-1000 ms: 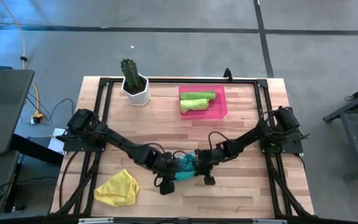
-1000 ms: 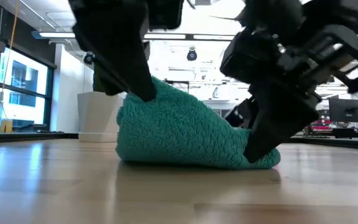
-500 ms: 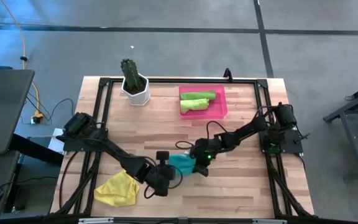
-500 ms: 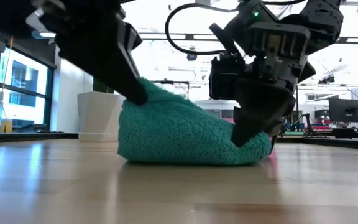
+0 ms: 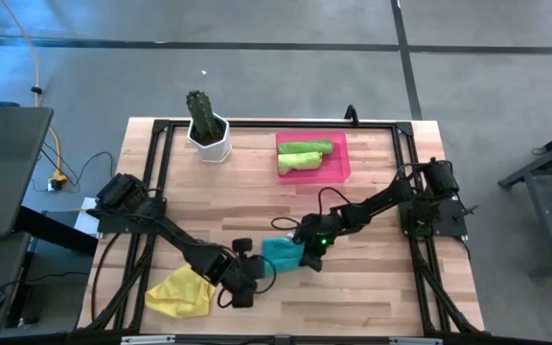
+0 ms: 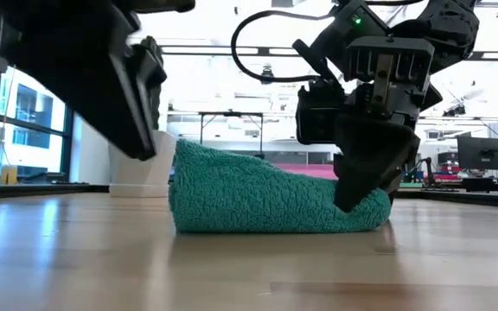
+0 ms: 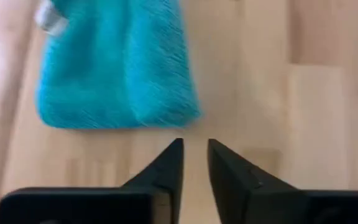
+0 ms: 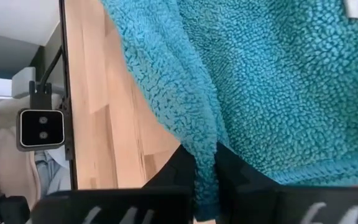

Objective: Roll microfiber towels into tight, uniform cylinder then place into a basket
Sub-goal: Roll the blue microfiber cloth

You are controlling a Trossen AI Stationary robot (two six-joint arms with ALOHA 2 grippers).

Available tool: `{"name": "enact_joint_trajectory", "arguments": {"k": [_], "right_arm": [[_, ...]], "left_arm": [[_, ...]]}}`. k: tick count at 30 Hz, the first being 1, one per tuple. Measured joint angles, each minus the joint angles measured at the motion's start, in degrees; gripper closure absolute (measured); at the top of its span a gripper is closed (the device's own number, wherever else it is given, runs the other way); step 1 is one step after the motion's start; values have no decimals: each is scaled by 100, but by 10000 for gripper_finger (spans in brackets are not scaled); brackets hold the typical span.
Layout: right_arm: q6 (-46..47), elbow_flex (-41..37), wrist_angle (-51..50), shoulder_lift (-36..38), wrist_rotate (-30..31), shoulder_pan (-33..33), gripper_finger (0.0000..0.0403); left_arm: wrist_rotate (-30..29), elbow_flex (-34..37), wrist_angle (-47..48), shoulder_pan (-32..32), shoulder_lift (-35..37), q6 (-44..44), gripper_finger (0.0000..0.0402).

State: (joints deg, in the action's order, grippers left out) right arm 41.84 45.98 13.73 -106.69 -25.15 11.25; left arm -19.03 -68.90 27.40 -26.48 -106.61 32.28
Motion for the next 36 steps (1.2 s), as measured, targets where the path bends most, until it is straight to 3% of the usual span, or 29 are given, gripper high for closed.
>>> {"name": "enact_joint_trajectory", "arguments": {"k": [5,10,19,36], "right_arm": [[-30,0,3,-2,3,0,398],[-31,4,-89,-4,6,0,398],[-31,7,-94,-9,24,3,398],[-134,4,-104,-13,58,11,398]], "left_arm": [[-201,0,-40,-11,0,-148,274],[-378,0,-896,-143,0,-935,241],[-496,-9,-1476,-75,-223,-1581,236],[-466,4,-859,280,-600,-1386,234]]}}
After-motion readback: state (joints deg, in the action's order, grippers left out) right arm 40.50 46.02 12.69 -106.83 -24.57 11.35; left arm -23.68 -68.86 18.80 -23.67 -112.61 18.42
